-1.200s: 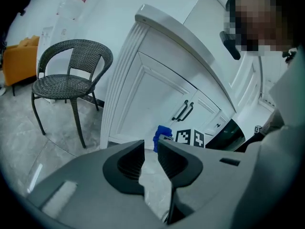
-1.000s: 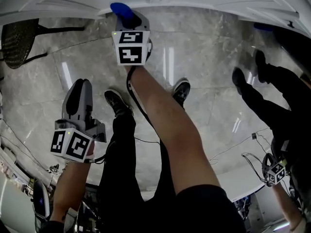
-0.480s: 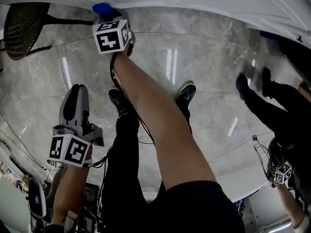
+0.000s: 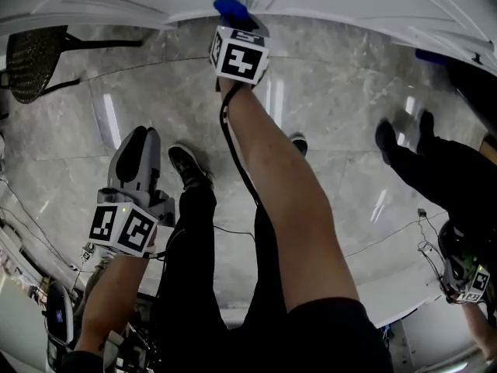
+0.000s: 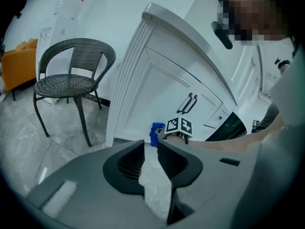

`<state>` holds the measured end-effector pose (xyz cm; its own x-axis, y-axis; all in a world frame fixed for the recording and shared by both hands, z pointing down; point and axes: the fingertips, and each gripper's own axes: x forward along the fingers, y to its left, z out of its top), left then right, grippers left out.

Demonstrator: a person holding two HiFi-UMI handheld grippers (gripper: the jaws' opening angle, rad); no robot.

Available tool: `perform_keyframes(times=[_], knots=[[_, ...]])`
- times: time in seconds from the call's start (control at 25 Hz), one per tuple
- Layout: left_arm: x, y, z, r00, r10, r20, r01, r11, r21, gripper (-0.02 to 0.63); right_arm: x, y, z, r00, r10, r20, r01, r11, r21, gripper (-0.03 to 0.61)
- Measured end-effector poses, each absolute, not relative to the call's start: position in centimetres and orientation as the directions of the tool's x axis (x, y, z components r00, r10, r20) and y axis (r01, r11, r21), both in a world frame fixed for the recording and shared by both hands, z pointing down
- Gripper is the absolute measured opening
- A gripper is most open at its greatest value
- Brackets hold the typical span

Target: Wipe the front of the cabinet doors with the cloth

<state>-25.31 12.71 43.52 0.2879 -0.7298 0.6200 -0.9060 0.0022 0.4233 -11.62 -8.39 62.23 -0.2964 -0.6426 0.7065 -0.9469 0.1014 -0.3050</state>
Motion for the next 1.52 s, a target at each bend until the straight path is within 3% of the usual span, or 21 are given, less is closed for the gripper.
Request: perform_keyframes(times=[0.24,0.36,0.48,0.68,1.12,1.32,1.52], knots=[[-21.1,8.5,49.4,0.321,-0.674,0.665,-0.926,-0.076,0.370,0.087,-4.6,-8.4,62.0,-0.263,-0.648,0.715,-0.957,0.082,-0.278,0.081],[-20.6,7.4,53.7,0.311,-0.600,0.737,-0.919,0.008,0.394,0.087,-3.1,-7.2,62.2,-0.240,-0.641,0.729,-0.960,0.048,-0.275,0.081],[-21.2,7.2,54.1,0.294,-0.598,0.746,-0.920,0.033,0.390,0.087,-5.6,-6.4,62.4,-0.281,-0.622,0.731,-0.957,0.122,-0.264,0.081],[-24.3,10.1,52.7,0.319,-0.604,0.730,-0.938,-0.088,0.336,0.087,-15.5,-4.0,63.4,-0.419,-0.520,0.745,-0.905,0.307,-0.295,0.081],[-36.1,15.3,52.8,0.224,-0.634,0.740,-0.959,-0.007,0.284,0.087,-31.8,-4.2,65.7,-0.524,-0.439,0.730,-0.833,0.446,-0.329,0.081],[-37.7,16.5,53.1,0.207,-0.634,0.745,-0.960,0.016,0.281,0.087,-32.3,-5.0,66.0,-0.529,-0.436,0.728,-0.836,0.416,-0.359,0.081],[-35.7,14.9,53.4,0.217,-0.631,0.745,-0.960,0.000,0.280,0.087,-25.9,-7.2,66.1,-0.463,-0.489,0.739,-0.877,0.372,-0.304,0.081]])
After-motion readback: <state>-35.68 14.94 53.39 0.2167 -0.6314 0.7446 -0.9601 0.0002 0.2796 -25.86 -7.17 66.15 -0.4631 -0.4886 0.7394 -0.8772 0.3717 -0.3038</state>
